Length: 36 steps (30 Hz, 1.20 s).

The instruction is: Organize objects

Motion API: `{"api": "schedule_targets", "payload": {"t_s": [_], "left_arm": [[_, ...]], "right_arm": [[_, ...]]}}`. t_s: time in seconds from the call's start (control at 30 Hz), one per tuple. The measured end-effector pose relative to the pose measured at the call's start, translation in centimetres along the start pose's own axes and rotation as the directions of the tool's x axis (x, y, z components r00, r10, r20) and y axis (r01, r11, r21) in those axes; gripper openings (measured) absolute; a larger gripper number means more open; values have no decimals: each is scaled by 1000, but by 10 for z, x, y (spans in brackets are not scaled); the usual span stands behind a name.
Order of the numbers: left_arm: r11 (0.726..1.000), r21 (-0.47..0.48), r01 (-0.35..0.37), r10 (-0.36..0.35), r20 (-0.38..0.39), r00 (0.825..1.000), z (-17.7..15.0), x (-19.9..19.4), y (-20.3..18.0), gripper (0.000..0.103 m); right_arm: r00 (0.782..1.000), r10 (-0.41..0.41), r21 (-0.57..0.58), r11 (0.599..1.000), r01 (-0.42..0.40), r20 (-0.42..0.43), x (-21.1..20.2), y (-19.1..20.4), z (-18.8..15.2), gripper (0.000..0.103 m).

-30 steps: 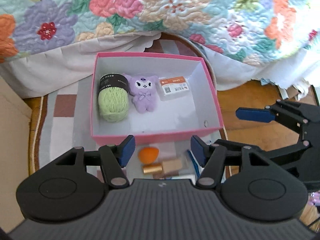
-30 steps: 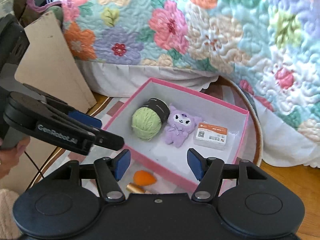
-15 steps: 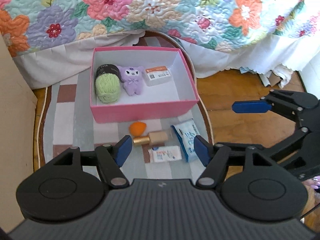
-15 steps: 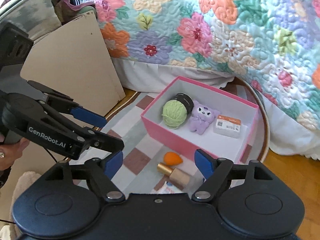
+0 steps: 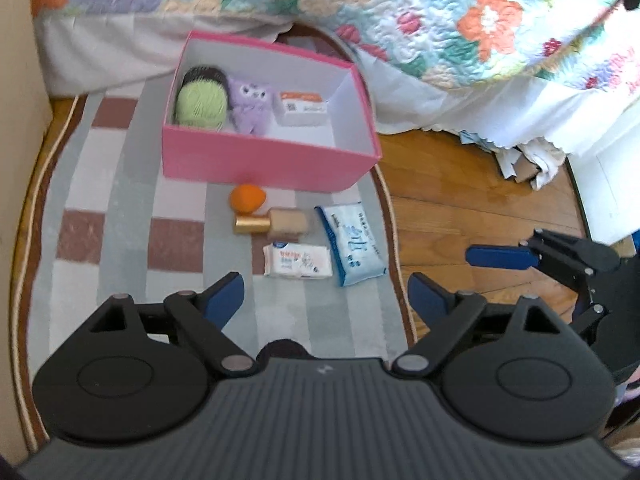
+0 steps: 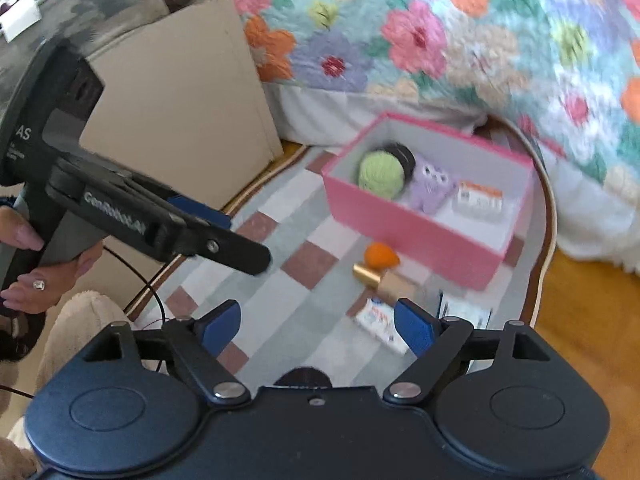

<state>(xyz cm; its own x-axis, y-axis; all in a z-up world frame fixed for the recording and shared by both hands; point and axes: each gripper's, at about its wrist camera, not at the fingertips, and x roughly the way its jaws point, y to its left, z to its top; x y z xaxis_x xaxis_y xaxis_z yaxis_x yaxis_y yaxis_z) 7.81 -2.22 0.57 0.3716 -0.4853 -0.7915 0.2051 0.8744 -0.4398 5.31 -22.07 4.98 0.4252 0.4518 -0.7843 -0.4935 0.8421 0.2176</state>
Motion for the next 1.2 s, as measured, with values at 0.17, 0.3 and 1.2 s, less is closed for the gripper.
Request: {"api": "schedule_targets", "payload": {"t_s": [0.17,0.3,1.2], "left_arm": [[999,40,-24,24,-5,1000,-20,35,4,83],[1000,10,6,-6,-24,1000,-29,68,2,79],[981,-188,56,-55,12,998,-63,229,-6,36]], "right_arm": [[999,-35,76,997,34,17,28,-27,-34,87],[994,-106,74,992,105,4,53,-44,-55,87],[971,-228,-79,972,222,-72,171,-113,-106,87]]}}
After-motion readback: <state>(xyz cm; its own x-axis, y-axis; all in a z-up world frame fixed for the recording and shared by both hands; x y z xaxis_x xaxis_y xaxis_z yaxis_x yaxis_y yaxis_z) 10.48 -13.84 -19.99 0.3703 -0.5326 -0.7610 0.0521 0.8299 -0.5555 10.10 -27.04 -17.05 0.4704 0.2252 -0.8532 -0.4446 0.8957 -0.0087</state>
